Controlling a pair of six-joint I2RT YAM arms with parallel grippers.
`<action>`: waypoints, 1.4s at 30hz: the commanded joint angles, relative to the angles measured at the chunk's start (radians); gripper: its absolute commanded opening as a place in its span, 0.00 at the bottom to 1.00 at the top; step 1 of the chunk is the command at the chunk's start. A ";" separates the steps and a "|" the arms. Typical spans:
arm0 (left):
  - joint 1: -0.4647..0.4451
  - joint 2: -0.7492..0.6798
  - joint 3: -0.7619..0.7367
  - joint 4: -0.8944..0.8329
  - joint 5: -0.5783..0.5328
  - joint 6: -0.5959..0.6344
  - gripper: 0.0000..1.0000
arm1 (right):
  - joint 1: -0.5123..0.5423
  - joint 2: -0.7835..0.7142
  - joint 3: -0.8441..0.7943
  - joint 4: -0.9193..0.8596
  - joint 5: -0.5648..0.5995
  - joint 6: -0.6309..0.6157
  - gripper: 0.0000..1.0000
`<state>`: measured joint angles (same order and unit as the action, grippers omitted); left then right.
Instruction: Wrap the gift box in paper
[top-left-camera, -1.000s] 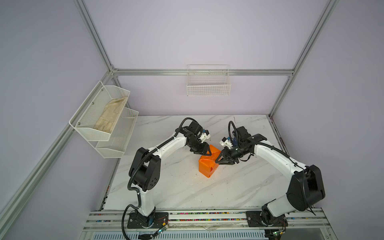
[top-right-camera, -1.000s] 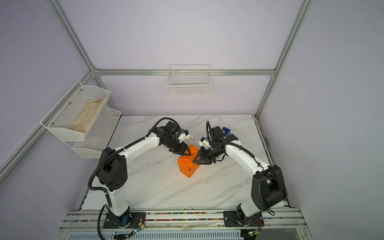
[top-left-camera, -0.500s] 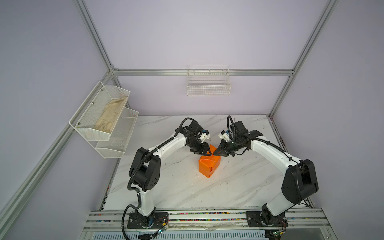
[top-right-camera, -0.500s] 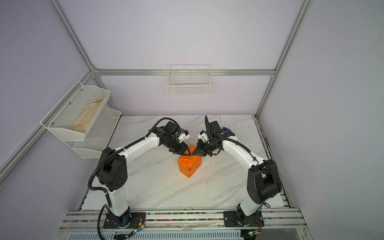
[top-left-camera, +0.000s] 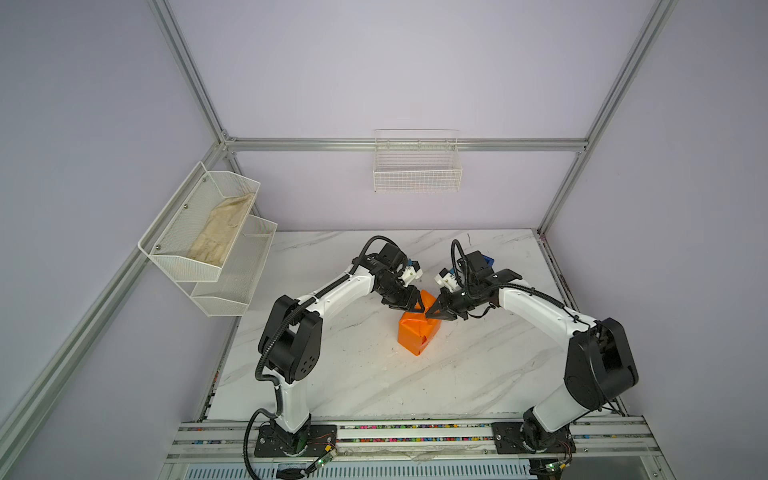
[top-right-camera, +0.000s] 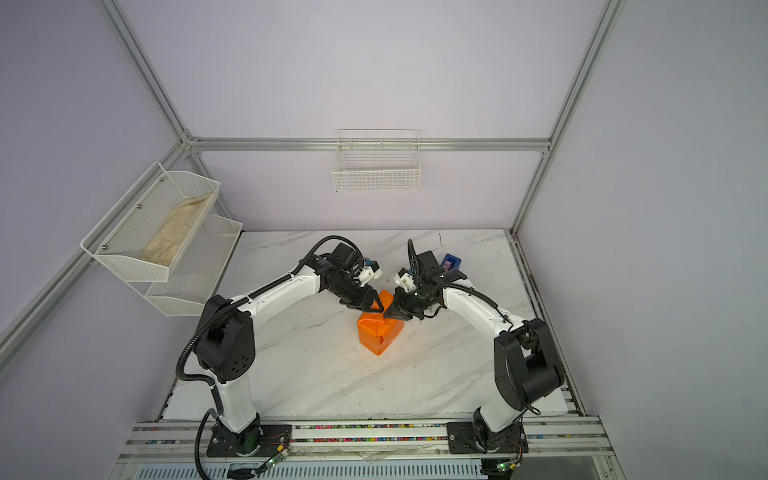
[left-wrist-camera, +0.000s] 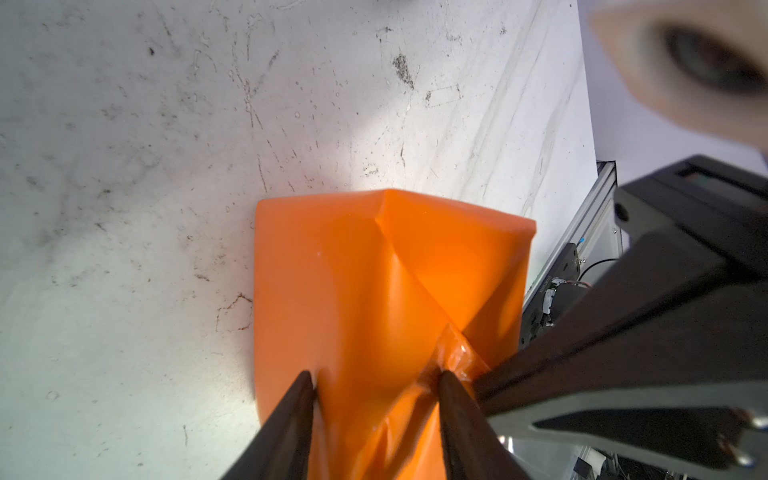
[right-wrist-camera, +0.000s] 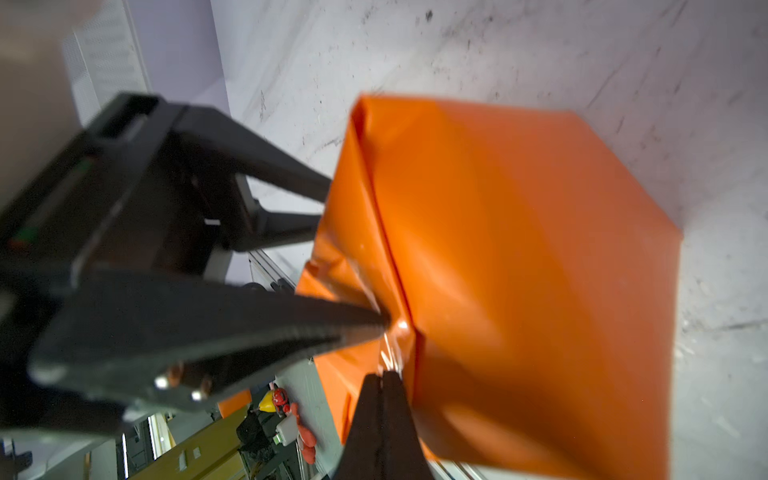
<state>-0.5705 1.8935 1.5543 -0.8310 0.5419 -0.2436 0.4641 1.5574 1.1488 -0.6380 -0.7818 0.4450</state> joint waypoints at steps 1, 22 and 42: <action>0.008 0.039 0.003 -0.085 -0.128 0.017 0.46 | 0.034 -0.041 -0.090 -0.148 0.023 -0.030 0.00; 0.008 0.035 0.015 -0.095 -0.123 0.023 0.47 | 0.041 -0.031 -0.078 0.064 0.107 0.111 0.00; 0.008 0.037 0.029 -0.110 -0.120 0.024 0.47 | 0.056 -0.145 -0.094 0.067 0.128 0.187 0.00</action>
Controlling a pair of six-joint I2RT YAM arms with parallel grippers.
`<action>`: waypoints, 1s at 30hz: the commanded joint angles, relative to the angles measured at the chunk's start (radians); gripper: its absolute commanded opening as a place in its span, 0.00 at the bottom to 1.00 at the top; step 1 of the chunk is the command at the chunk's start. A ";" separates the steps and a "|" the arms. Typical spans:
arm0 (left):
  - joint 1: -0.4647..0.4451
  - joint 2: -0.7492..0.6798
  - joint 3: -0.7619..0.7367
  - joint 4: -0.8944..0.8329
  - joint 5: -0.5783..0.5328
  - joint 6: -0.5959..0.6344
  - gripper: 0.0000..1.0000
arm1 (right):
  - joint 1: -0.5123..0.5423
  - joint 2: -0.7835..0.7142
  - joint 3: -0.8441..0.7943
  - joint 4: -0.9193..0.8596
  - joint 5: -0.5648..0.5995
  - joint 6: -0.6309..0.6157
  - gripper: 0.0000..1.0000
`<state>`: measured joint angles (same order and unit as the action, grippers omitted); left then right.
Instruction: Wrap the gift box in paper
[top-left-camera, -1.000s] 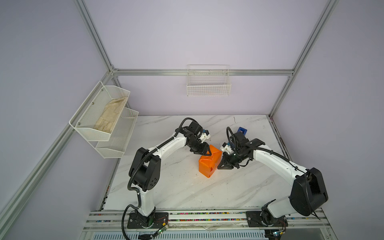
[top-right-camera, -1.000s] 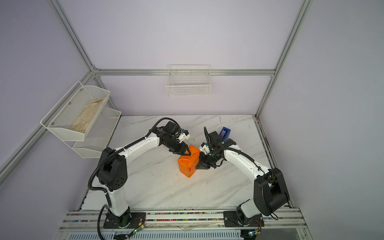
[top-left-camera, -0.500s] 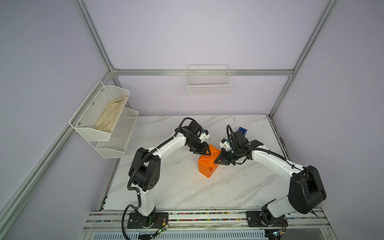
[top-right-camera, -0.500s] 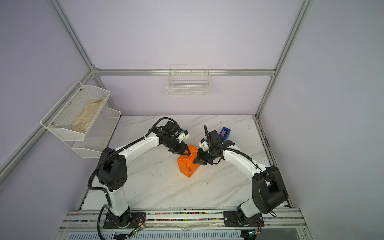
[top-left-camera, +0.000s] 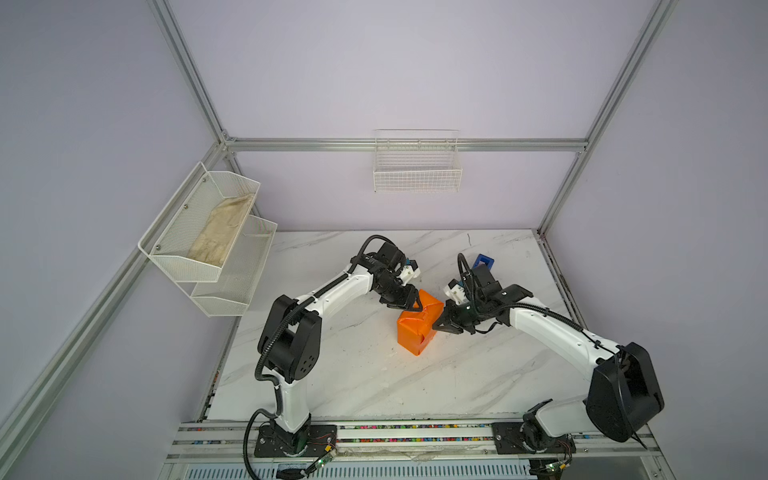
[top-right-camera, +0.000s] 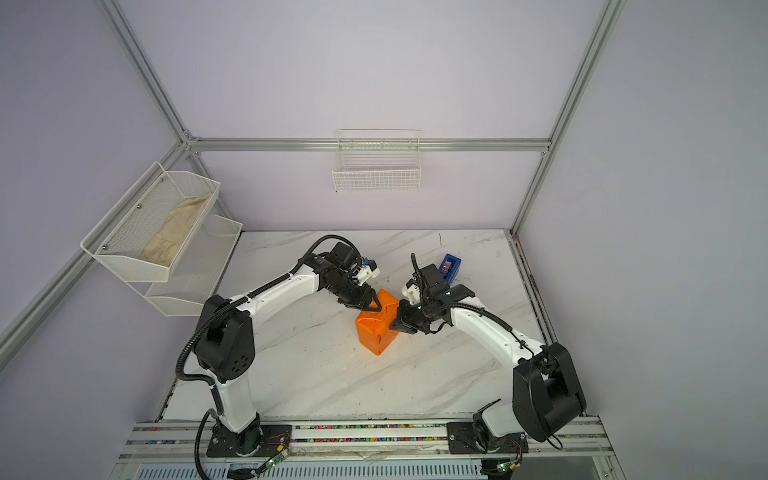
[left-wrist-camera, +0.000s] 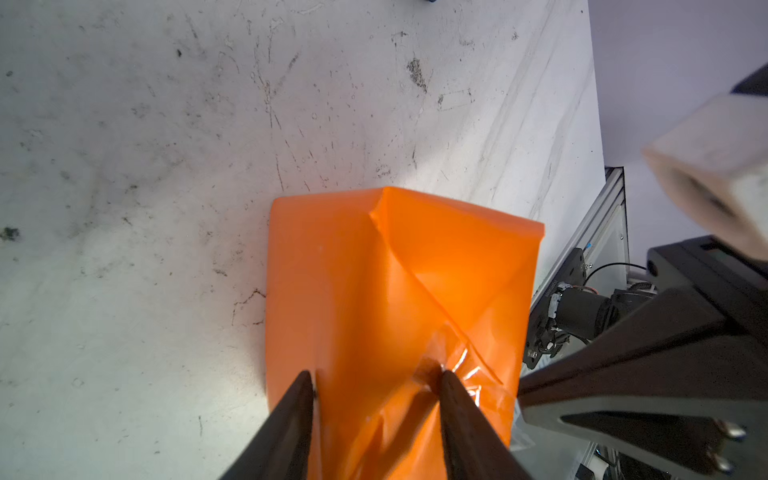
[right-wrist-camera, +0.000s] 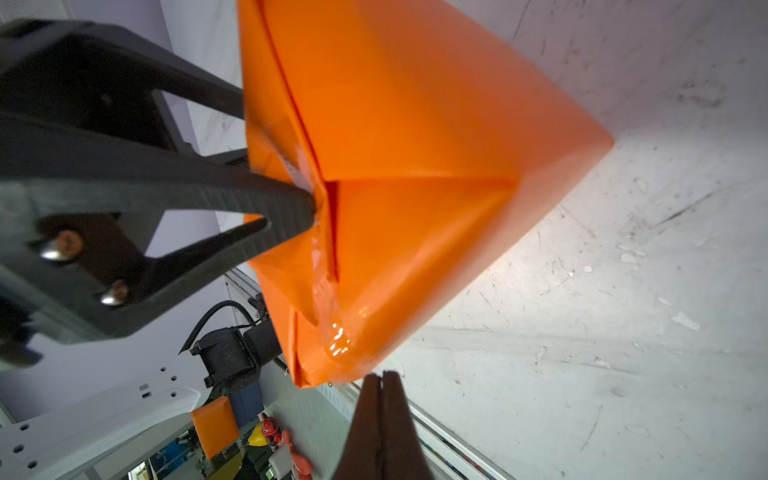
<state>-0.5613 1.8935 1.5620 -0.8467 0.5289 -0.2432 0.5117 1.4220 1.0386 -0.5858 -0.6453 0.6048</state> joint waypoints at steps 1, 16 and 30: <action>-0.002 0.037 0.024 -0.095 -0.105 0.024 0.47 | 0.010 -0.007 0.012 0.032 -0.014 0.035 0.00; -0.001 0.038 0.027 -0.107 -0.111 0.024 0.47 | 0.063 0.025 -0.075 0.048 -0.016 0.023 0.00; 0.007 0.028 0.014 -0.111 -0.134 0.024 0.47 | 0.062 0.008 -0.014 0.026 0.034 0.040 0.00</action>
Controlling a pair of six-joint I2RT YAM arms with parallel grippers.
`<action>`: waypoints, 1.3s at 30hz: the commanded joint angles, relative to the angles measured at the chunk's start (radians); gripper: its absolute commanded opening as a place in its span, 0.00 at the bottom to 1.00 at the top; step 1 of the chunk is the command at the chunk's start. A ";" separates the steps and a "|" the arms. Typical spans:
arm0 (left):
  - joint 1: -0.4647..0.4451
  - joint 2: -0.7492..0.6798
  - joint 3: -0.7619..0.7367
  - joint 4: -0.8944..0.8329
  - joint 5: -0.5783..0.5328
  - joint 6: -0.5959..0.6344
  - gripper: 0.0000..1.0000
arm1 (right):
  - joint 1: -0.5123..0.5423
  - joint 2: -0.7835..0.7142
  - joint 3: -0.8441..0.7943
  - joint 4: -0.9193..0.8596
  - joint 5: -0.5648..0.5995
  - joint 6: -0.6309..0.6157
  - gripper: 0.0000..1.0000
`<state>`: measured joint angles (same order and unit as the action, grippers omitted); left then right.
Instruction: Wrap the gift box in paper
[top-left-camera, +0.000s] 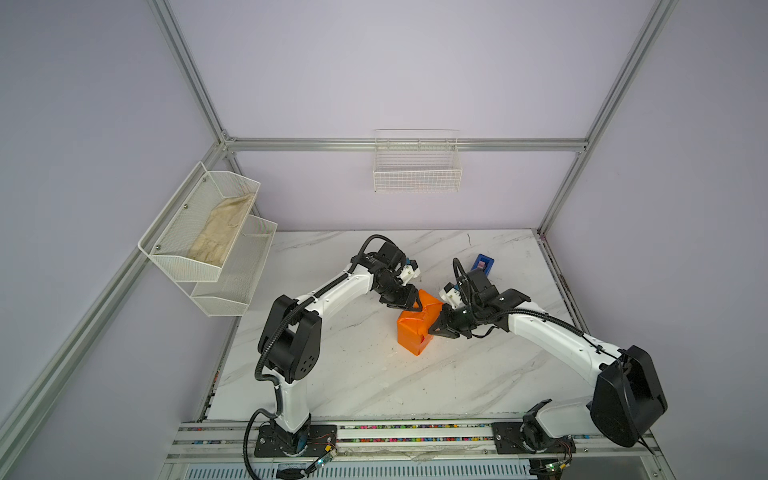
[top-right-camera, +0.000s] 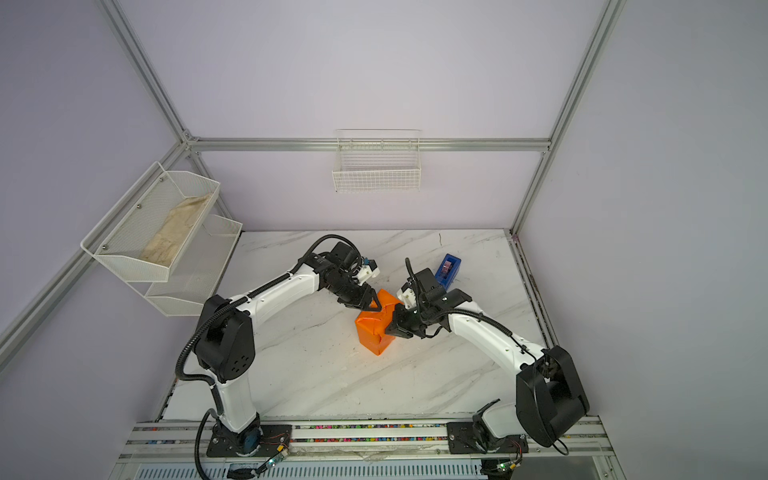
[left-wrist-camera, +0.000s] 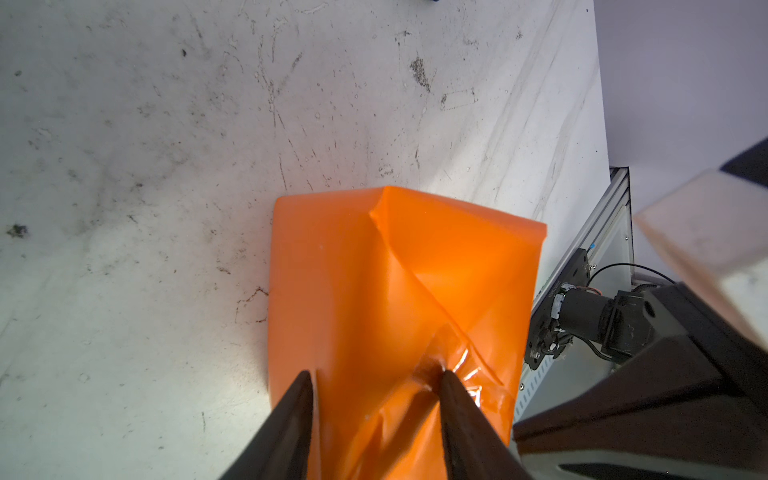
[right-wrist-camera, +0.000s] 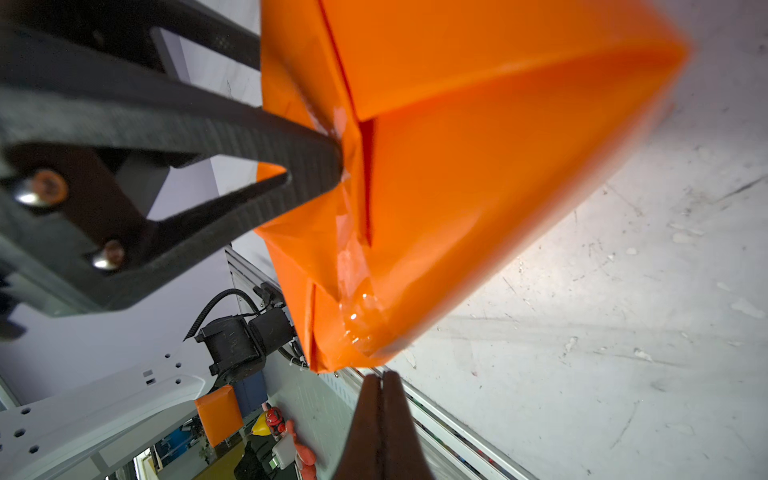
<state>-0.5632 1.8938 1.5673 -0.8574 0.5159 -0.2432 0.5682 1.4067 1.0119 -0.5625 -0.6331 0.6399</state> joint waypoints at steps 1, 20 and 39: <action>0.017 0.022 0.004 -0.102 -0.124 0.024 0.48 | 0.006 0.031 0.016 0.007 0.024 0.004 0.00; 0.220 -0.168 -0.282 -0.049 -0.055 0.069 0.49 | -0.097 0.012 0.001 0.004 0.108 -0.022 0.00; 0.289 -0.387 -0.560 0.293 0.166 -0.151 0.62 | -0.102 0.045 -0.238 0.489 -0.019 0.151 0.50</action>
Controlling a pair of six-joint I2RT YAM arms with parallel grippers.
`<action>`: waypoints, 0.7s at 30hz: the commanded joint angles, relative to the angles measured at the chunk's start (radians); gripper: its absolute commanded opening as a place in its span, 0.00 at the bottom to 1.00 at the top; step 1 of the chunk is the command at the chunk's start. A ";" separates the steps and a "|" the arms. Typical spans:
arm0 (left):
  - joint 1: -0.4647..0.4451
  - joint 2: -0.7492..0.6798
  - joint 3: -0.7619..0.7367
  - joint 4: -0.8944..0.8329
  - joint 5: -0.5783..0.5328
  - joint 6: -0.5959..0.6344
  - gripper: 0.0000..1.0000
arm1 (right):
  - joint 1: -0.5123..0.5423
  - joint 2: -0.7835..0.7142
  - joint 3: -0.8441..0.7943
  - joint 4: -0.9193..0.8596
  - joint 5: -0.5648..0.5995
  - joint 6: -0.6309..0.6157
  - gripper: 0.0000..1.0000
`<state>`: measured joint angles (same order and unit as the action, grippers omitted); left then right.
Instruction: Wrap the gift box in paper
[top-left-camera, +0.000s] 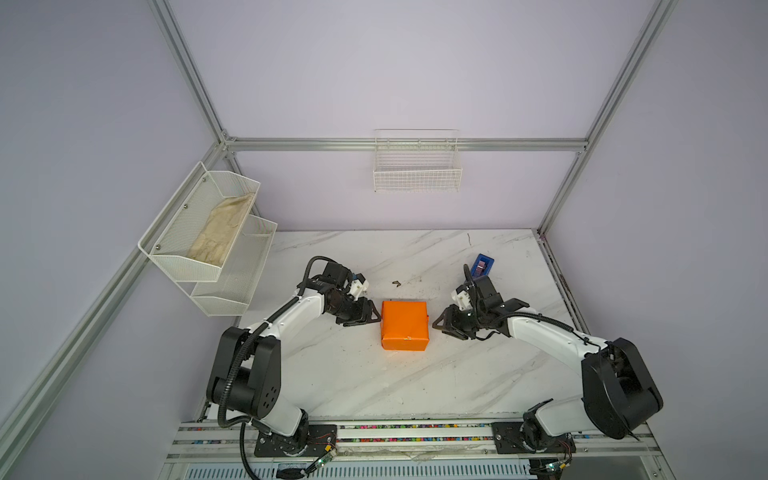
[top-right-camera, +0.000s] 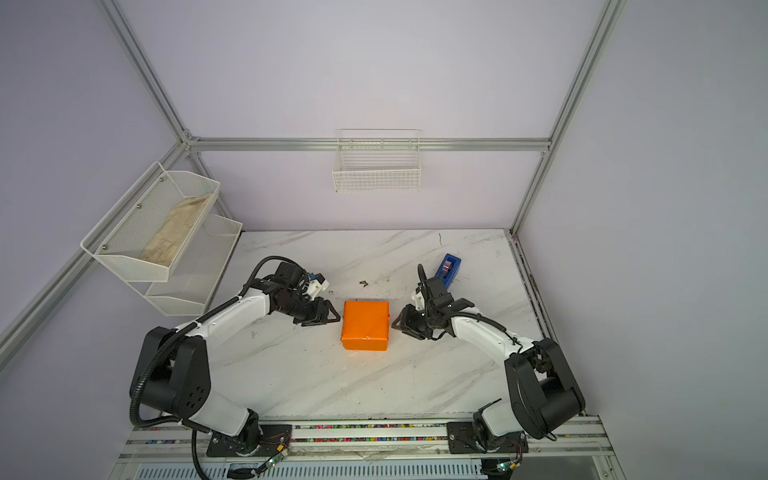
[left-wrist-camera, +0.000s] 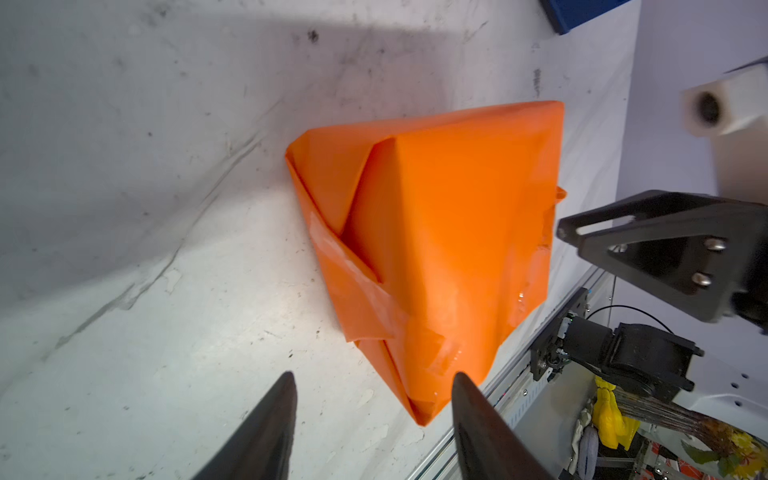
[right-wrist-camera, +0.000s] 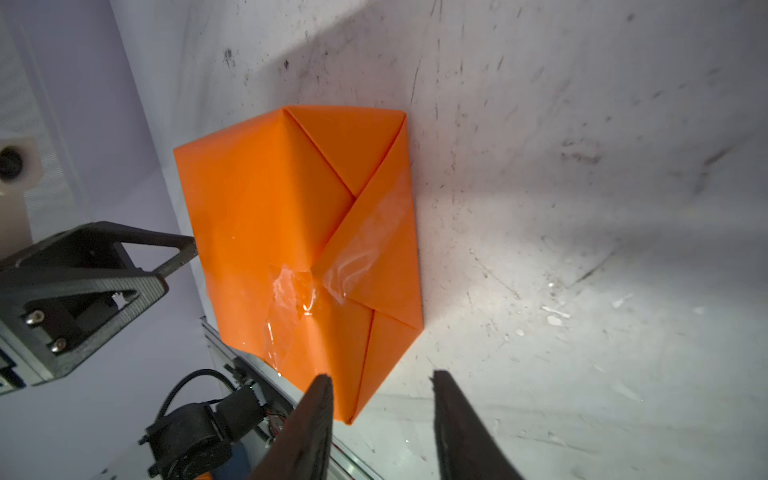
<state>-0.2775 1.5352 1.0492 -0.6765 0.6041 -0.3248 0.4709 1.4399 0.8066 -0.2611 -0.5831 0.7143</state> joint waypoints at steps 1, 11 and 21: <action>0.003 -0.029 -0.047 0.145 0.093 -0.092 0.63 | -0.004 0.011 -0.036 0.216 -0.066 0.086 0.54; -0.021 0.114 -0.059 0.224 0.169 -0.111 0.60 | 0.004 0.189 -0.016 0.395 -0.125 0.119 0.63; -0.045 0.190 -0.010 0.161 0.072 -0.040 0.51 | 0.018 0.263 0.032 0.408 -0.098 0.124 0.52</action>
<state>-0.3153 1.7084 1.0191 -0.4938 0.7212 -0.4061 0.4835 1.6718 0.8143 0.1326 -0.7071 0.8265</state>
